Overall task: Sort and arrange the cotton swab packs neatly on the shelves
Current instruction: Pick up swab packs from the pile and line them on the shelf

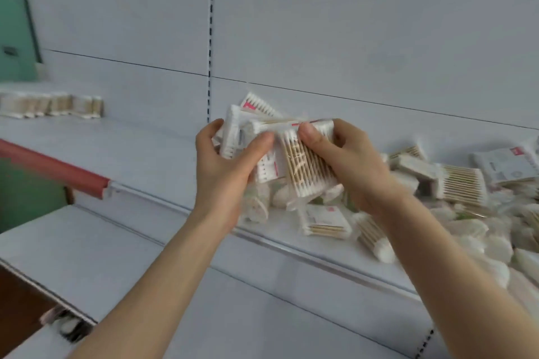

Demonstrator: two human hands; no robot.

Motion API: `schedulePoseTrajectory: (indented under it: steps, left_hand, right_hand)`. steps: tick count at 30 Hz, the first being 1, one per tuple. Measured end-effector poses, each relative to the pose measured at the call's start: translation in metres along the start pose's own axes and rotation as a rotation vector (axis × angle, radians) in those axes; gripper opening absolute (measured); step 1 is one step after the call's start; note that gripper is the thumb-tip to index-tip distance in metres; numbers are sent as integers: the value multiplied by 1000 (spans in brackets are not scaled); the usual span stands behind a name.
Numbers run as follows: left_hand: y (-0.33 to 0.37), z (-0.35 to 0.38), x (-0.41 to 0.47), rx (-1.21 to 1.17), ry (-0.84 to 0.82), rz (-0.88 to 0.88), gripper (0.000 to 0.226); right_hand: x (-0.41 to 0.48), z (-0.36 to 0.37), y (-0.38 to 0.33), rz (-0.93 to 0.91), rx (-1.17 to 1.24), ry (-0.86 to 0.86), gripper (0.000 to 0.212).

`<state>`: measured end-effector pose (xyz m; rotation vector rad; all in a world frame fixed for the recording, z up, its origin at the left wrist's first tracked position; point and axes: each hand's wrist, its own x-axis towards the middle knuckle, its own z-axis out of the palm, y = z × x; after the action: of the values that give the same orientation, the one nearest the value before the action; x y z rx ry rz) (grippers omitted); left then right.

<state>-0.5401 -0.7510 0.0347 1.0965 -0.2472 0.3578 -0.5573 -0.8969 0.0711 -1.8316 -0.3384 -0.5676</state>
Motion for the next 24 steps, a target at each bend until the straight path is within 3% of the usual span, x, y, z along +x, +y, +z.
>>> schedulePoseTrajectory:
  steps: [5, 10, 13, 16, 17, 21, 24]
  left_hand:
    - [23, -102, 19, 46, 154, 53, 58]
    - [51, -220, 38, 94, 255, 66, 61]
    - [71, -288, 49, 115, 318, 74, 53]
    - [91, -356, 59, 145, 395, 73, 57]
    - [97, -376, 62, 157, 428, 72, 58]
    - [115, -445, 82, 177, 536, 81, 61]
    - [122, -489, 100, 201, 607, 93, 58]
  right_hand:
    - [31, 87, 0, 87, 205, 36, 35]
    - [47, 230, -10, 160, 365, -48, 53]
    - [46, 316, -20, 27, 200, 4, 45]
    - [41, 397, -31, -194, 27, -18, 10]
    - [41, 419, -35, -210, 11, -69, 8]
    - [51, 482, -50, -109, 98, -452, 50]
    - [66, 521, -49, -59, 115, -788, 43]
